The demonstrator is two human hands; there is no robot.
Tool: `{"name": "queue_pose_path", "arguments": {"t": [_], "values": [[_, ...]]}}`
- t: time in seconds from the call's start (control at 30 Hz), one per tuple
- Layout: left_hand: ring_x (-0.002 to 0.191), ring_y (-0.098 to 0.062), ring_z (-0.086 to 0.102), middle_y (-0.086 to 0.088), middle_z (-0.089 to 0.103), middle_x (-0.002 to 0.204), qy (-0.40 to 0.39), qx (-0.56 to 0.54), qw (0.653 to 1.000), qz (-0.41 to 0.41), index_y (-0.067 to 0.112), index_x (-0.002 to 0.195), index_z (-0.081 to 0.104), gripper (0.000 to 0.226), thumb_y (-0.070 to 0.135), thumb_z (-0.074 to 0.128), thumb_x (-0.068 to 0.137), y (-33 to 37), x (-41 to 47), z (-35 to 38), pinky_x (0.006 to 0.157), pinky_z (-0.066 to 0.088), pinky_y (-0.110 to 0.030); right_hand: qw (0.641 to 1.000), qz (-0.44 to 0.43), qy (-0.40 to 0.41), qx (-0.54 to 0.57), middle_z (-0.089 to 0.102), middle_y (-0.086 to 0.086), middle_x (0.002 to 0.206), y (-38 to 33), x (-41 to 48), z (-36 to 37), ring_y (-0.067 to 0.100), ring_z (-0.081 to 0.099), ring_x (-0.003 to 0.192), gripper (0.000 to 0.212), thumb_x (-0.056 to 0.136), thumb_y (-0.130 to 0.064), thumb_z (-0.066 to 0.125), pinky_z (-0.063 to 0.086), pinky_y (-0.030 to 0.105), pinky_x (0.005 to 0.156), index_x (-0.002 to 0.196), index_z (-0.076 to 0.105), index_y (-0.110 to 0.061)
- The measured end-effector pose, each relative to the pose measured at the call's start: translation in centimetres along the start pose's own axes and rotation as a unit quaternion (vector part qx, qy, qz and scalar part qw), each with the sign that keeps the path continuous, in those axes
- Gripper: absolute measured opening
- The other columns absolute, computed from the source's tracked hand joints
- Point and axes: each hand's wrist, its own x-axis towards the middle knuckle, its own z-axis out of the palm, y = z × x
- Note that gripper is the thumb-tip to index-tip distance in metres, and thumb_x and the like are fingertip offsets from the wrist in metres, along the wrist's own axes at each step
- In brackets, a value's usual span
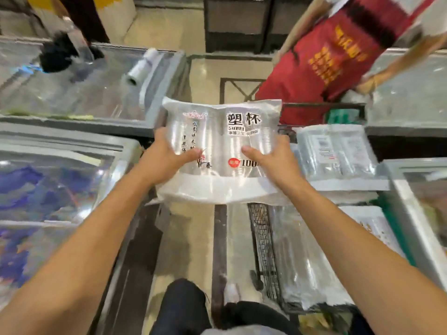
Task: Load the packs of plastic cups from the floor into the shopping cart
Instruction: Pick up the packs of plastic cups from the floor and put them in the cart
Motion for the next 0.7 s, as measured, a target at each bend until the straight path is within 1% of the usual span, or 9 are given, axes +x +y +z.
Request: {"name": "queue_pose_path", "arguments": {"t": [0.1, 0.2, 0.3, 0.37, 0.47, 0.53, 0.57, 0.63, 0.7], "values": [[0.118, -0.019, 0.057, 0.005, 0.053, 0.134, -0.059, 0.011, 0.997, 0.052, 0.018, 0.151, 0.035, 0.088, 0.054, 0.084, 0.088, 3.4, 5.2, 3.7, 0.09, 0.04, -0.032, 0.997, 0.045, 0.065, -0.002, 0.055, 0.006, 0.146, 2.4, 2.4, -2.3, 0.03, 0.056, 0.13, 0.096, 0.085, -0.063, 0.081, 0.043, 0.039, 0.092, 0.151, 0.033, -0.013], [0.126, -0.015, 0.052, 0.01, 0.044, 0.142, -0.132, 0.017, 0.985, 0.107, 0.022, 0.158, 0.029, 0.095, 0.056, 0.084, 0.087, 6.0, 10.2, 7.6, 0.099, 0.042, -0.035, 0.988, 0.104, 0.113, 0.014, 0.049, 0.012, 0.157, 4.8, 4.3, -3.7, 0.035, 0.052, 0.139, 0.097, 0.086, -0.061, 0.081, 0.046, 0.044, 0.1, 0.152, 0.029, -0.013], [0.132, -0.016, 0.051, 0.007, 0.045, 0.15, -0.203, 0.053, 0.965, 0.156, 0.025, 0.161, 0.028, 0.105, 0.066, 0.083, 0.082, 8.3, 14.4, 10.8, 0.112, 0.043, -0.04, 0.973, 0.159, 0.164, 0.034, 0.05, 0.011, 0.156, 7.2, 5.6, -4.1, 0.035, 0.053, 0.138, 0.097, 0.086, -0.061, 0.08, 0.043, 0.038, 0.095, 0.153, 0.029, -0.013], [0.141, -0.015, 0.046, 0.002, 0.04, 0.164, -0.257, 0.055, 0.947, 0.187, 0.025, 0.166, 0.022, 0.112, 0.065, 0.084, 0.083, 9.7, 16.5, 12.7, 0.119, 0.035, -0.038, 0.959, 0.192, 0.204, 0.048, 0.05, 0.008, 0.156, 8.4, 5.6, -3.9, 0.032, 0.052, 0.139, 0.097, 0.086, -0.061, 0.08, 0.041, 0.036, 0.094, 0.155, 0.029, -0.015], [0.141, -0.017, 0.045, -0.001, 0.04, 0.162, -0.296, 0.079, 0.923, 0.232, 0.017, 0.164, 0.026, 0.1, 0.051, 0.083, 0.09, 11.8, 18.0, 15.8, 0.106, 0.034, -0.03, 0.936, 0.222, 0.265, 0.067, 0.039, 0.0, 0.163, 9.4, 4.9, -3.9, 0.027, 0.044, 0.146, 0.097, 0.089, -0.059, 0.079, 0.042, 0.039, 0.107, 0.162, 0.027, -0.022], [0.141, -0.025, 0.049, -0.003, 0.045, 0.156, -0.325, 0.094, 0.908, 0.248, 0.014, 0.159, 0.03, 0.094, 0.051, 0.082, 0.09, 13.4, 18.2, 18.2, 0.098, 0.036, -0.03, 0.92, 0.249, 0.296, 0.072, 0.034, -0.001, 0.165, 10.1, 3.9, -4.7, 0.027, 0.042, 0.149, 0.095, 0.091, -0.055, 0.078, 0.039, 0.043, 0.115, 0.165, 0.024, -0.029], [0.142, -0.026, 0.049, -0.003, 0.045, 0.157, -0.347, 0.094, 0.898, 0.255, 0.014, 0.159, 0.029, 0.096, 0.053, 0.083, 0.089, 14.3, 18.0, 19.6, 0.099, 0.037, -0.031, 0.912, 0.259, 0.31, 0.072, 0.034, -0.001, 0.165, 10.6, 3.2, -5.5, 0.026, 0.041, 0.149, 0.094, 0.092, -0.054, 0.078, 0.038, 0.044, 0.117, 0.165, 0.024, -0.032], [0.147, -0.027, 0.047, -0.003, 0.041, 0.164, -0.38, 0.073, 0.884, 0.263, 0.018, 0.162, 0.025, 0.103, 0.057, 0.083, 0.087, 15.8, 16.7, 22.4, 0.112, 0.04, -0.039, 0.899, 0.277, 0.333, 0.066, 0.036, -0.002, 0.164, 11.6, 1.8, -7.6, 0.025, 0.04, 0.15, 0.092, 0.092, -0.053, 0.078, 0.036, 0.041, 0.116, 0.164, 0.025, -0.031], [0.152, -0.031, 0.041, -0.007, 0.032, 0.171, -0.392, 0.056, 0.88, 0.261, 0.018, 0.167, 0.013, 0.114, 0.061, 0.081, 0.087, 16.7, 14.1, 24.7, 0.124, 0.036, -0.048, 0.895, 0.289, 0.335, 0.055, 0.044, -0.005, 0.158, 13.1, 0.3, -10.6, 0.022, 0.043, 0.145, 0.085, 0.092, -0.05, 0.078, 0.037, 0.035, 0.11, 0.16, 0.032, -0.03]]}}
